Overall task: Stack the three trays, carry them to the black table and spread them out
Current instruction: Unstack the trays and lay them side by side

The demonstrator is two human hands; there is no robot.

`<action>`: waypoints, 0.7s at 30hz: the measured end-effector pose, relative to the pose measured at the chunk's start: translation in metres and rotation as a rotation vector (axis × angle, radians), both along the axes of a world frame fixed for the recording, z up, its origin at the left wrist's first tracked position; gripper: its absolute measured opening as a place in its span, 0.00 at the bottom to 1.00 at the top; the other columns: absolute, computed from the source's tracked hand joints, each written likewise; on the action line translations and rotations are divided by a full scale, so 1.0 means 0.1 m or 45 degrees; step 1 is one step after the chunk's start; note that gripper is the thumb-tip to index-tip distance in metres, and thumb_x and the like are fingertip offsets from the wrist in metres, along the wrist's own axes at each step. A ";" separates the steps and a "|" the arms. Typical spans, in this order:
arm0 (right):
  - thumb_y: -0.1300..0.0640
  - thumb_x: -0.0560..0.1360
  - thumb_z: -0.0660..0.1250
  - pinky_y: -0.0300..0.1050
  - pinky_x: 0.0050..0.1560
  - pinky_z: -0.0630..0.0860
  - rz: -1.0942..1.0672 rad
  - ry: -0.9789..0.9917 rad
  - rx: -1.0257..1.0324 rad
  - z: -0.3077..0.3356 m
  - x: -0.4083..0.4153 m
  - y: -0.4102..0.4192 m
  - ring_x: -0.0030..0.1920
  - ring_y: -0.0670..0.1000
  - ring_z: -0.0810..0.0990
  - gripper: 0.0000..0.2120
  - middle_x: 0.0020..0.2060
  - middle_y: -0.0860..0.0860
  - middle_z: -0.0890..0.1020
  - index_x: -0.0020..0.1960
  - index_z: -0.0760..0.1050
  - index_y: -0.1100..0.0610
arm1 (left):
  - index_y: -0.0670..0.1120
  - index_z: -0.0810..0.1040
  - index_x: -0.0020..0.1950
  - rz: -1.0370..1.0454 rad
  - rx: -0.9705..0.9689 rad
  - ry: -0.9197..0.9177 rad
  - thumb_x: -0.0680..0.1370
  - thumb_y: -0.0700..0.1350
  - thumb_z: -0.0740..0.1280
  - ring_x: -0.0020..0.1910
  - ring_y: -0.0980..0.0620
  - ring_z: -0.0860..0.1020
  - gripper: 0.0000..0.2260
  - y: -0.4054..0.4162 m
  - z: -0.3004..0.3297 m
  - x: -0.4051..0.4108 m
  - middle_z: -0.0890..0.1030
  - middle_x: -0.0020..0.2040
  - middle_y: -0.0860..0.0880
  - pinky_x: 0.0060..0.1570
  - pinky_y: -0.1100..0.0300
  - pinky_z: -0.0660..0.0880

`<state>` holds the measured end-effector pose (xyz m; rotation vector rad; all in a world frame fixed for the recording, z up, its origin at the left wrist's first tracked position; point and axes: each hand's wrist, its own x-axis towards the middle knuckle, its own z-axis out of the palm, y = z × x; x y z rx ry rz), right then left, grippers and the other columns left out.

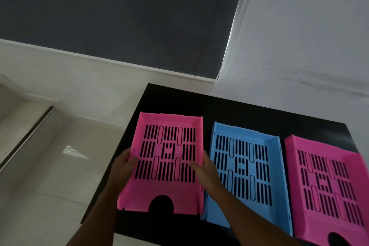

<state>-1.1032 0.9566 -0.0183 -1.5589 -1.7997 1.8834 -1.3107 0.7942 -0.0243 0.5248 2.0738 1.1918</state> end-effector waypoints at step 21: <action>0.44 0.78 0.67 0.59 0.79 0.48 -0.271 -0.766 0.559 -0.05 2.46 0.83 0.82 0.59 0.44 0.46 0.83 0.56 0.43 0.83 0.43 0.60 | 0.54 0.38 0.82 -0.601 -0.167 0.019 0.81 0.49 0.65 0.79 0.43 0.61 0.40 1.12 -0.14 1.87 0.52 0.83 0.49 0.76 0.46 0.57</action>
